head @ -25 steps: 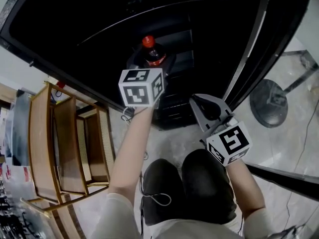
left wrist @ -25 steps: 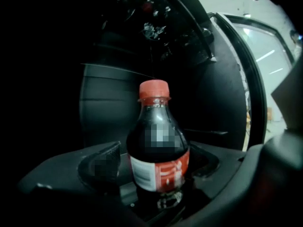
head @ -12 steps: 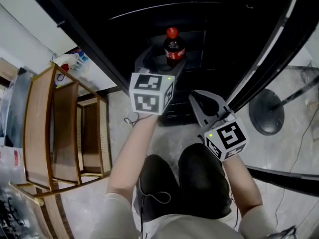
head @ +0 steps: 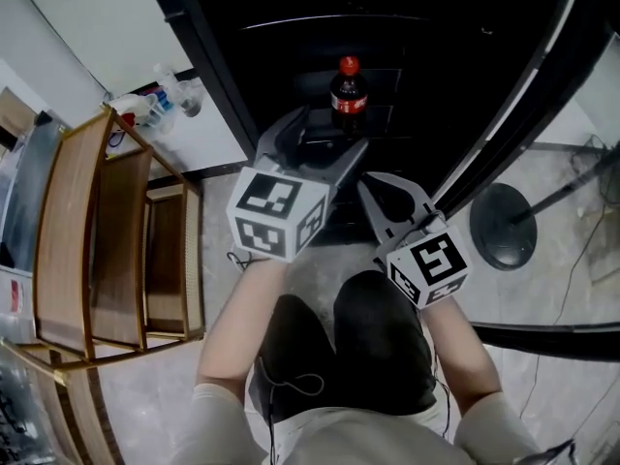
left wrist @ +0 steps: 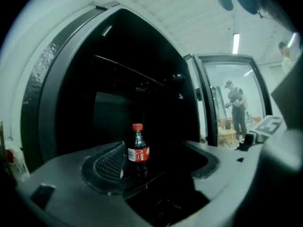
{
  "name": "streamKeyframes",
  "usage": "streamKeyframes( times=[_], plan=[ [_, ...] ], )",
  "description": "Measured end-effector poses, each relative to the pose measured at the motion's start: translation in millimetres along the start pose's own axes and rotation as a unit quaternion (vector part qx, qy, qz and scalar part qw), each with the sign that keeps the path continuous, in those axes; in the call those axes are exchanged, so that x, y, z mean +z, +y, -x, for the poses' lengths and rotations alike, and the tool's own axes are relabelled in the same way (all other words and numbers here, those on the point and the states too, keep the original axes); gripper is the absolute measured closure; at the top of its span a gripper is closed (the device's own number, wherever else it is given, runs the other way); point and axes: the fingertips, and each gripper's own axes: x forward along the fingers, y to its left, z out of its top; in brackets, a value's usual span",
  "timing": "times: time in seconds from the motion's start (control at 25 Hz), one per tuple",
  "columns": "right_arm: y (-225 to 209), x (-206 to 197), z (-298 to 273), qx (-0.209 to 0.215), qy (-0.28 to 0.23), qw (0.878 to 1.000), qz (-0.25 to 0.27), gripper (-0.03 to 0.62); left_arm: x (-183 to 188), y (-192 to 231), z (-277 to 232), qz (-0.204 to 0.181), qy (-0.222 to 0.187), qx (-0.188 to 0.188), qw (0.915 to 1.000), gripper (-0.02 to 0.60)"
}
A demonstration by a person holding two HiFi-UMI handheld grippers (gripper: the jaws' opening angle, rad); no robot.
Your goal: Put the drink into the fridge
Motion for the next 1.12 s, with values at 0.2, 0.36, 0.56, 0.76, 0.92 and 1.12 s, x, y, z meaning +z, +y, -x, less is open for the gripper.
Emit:
streamKeyframes(
  times=[0.2, 0.36, 0.56, 0.76, 0.92, 1.12],
  plan=[
    [0, 1, -4, -0.005, -0.005, 1.000, -0.002, 0.597, 9, -1, 48, -0.017, -0.021, 0.007, 0.9996, 0.224],
    [12, -6, -6, -0.029, -0.014, 0.999, 0.017, 0.597, 2, 14, 91, -0.019, -0.026, 0.045, 0.9985, 0.308],
    [40, -12, -11, -0.017, -0.021, 0.999, 0.034, 0.595, -33, 21, 122, -0.022, -0.026, 0.069, 0.9970, 0.383],
    [52, -15, -14, -0.009, -0.030, 0.997, 0.068, 0.597, -74, 25, 143, -0.006, -0.007, 0.059, 0.9982, 0.430],
    [49, -26, -18, -0.006, -0.038, 0.997, 0.069, 0.595, -99, 32, 153, -0.006, -0.005, 0.065, 0.9978, 0.512],
    [39, -41, -24, -0.009, -0.038, 0.996, 0.075, 0.595, -127, 38, 153, -0.003, 0.016, 0.049, 0.9987, 0.548]
  ],
)
